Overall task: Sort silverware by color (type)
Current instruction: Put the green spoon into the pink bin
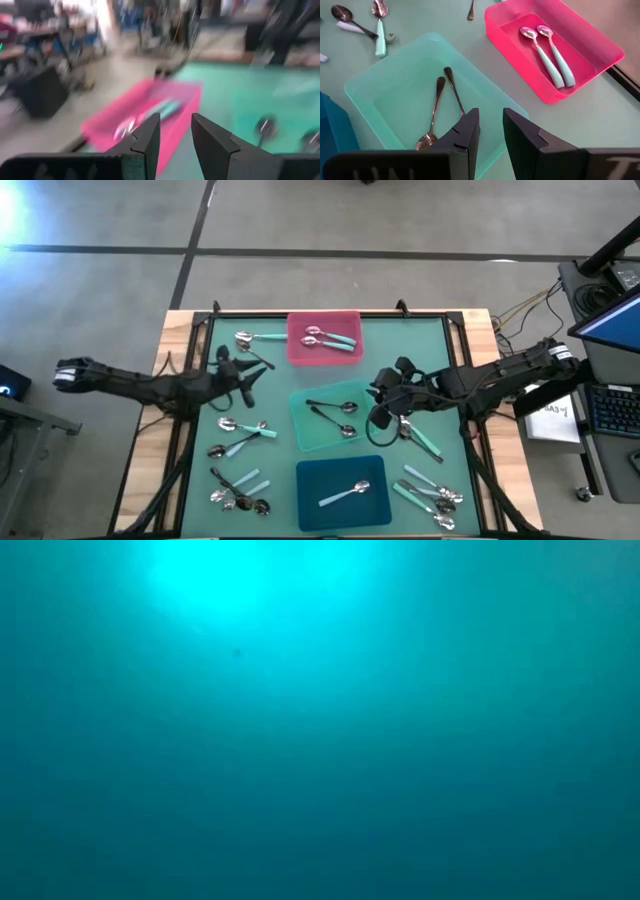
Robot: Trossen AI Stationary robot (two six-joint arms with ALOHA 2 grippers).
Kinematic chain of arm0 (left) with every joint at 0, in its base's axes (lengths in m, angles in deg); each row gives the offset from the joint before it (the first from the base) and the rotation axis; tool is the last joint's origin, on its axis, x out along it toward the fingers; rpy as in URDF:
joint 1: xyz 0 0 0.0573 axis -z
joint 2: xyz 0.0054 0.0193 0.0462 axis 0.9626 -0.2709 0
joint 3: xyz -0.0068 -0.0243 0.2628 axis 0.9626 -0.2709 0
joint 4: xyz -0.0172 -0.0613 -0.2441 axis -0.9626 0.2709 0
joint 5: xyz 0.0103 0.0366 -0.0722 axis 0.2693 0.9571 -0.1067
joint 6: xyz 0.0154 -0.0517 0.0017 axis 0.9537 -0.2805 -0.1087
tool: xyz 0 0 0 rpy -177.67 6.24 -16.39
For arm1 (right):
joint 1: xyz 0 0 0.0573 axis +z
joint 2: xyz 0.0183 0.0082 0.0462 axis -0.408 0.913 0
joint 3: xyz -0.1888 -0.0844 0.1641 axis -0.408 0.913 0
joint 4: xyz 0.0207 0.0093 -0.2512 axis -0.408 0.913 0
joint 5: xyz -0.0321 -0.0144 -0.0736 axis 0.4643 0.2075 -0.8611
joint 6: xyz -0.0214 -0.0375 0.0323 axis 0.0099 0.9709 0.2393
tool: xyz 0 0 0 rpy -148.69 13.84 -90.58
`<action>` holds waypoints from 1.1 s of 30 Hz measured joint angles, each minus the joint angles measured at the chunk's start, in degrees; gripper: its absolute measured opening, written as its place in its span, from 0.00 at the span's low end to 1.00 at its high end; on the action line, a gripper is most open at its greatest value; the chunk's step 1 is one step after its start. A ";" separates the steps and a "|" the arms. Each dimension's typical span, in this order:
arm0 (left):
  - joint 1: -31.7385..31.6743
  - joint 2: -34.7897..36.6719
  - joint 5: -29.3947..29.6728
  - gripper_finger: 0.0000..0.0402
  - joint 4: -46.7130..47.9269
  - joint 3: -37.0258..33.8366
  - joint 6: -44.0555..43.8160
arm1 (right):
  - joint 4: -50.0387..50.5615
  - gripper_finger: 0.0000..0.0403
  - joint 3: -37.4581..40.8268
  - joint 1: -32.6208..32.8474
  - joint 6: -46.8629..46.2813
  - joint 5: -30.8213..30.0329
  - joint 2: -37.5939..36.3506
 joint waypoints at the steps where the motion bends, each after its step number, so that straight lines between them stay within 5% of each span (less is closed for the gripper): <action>1: -1.19 -1.11 -0.16 0.24 3.54 1.00 -1.64 | 0.00 0.20 0.15 0.00 0.00 0.00 0.00; 7: -11.22 -7.77 -4.00 0.24 16.43 6.75 -7.15 | 0.37 0.20 0.53 -0.68 -0.72 0.04 0.02; 16: -31.59 -20.75 -26.23 0.24 22.11 14.67 -2.39 | 4.89 0.20 0.55 -2.38 -1.73 0.01 0.02; 33: -40.32 -43.66 -27.45 0.24 26.57 26.89 12.47 | 9.19 0.20 0.69 -2.36 -3.57 0.07 0.02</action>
